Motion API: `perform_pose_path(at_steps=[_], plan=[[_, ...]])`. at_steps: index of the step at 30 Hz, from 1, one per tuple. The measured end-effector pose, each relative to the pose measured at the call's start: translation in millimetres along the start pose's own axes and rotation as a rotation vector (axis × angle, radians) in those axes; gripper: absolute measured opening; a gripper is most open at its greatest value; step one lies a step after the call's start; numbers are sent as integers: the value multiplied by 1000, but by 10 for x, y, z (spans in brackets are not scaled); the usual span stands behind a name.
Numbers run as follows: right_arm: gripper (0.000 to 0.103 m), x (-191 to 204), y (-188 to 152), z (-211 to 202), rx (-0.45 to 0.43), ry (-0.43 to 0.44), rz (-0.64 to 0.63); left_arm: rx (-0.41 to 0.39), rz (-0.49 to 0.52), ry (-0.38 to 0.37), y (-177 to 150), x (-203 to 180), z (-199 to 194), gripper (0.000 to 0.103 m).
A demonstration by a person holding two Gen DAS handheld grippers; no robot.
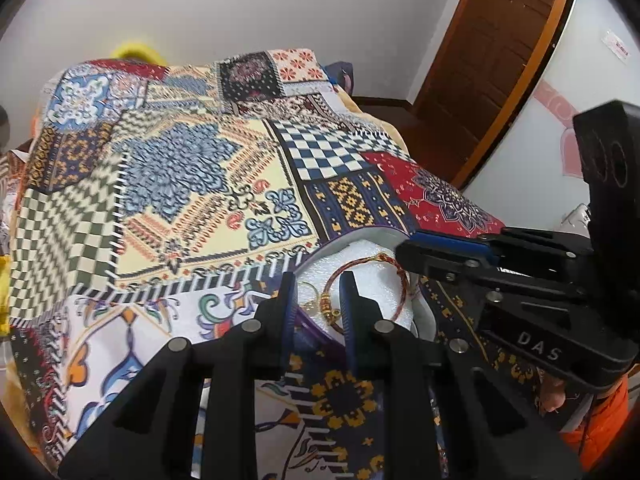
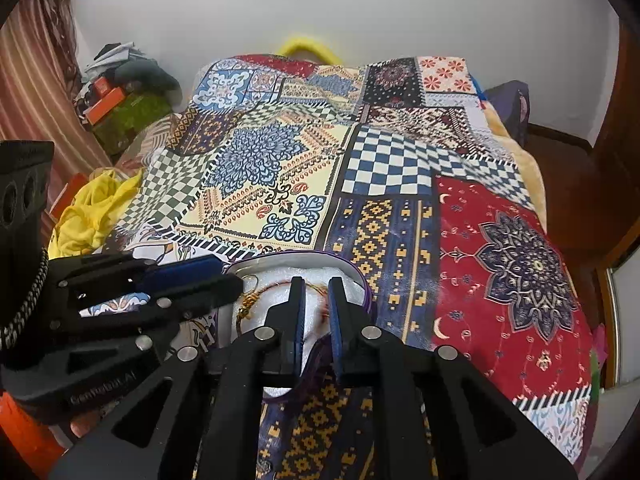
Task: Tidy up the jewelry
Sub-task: 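Withdraw both tools from the tin toward the remaining jewelry, then grasp a silver ring with the left tool while the right tool grasps a silver pendant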
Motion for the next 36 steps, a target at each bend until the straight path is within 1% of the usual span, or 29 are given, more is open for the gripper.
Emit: perform_pose_path(at_steps=[1,4,9,10,11,13,15,17,21,25,30,36], plan=[[16,2,7,-21,-6,-5,-3,-8,3,7,12,2,-40,24],[21,17,29,-101,-28,-19,-11,-41,18,30,66,-6,-204,29],[22,79,69,-348,-85,-37,-25,-74,36,45,117,-47,-462,30],[24,115,73,-443,-108,-57,-39,-84,43,50,121,-62,-534,31],[25,115,73,-443,-108,-57,-39,-90,44,53,124,-72,-573,31],[32,153,68,-557,-134,-74,-49,-102,42,56,114,-90,-677,36],[36,187,54,-653,-158,-90,-57,-112,46,59,86,-118,-786,38],[37,215,26,-758,-179,-106,-67,-115,57,64,41,-159,-860,38],[37,269,-62,-918,-200,-125,-80,-99,78,61,-109,-239,-966,39],[37,295,-177,-1010,-202,-147,-94,-70,99,62,-306,-302,-1027,39],[37,292,-365,-1025,-177,-164,-101,-35,120,58,-523,-362,-1049,39],[37,261,-653,-1021,-132,-174,-90,28,145,43,-833,-441,-985,39]])
Point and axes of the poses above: each gripper's, at about its wrist camera, not at the fingertips, and z roughly the way its jaws point, x to its left, y to its top, the point moved 6 cm from there along z, roughly the way its jaws point, and after that the axes turned 9 degrees about -x, right-handed, at the moved point
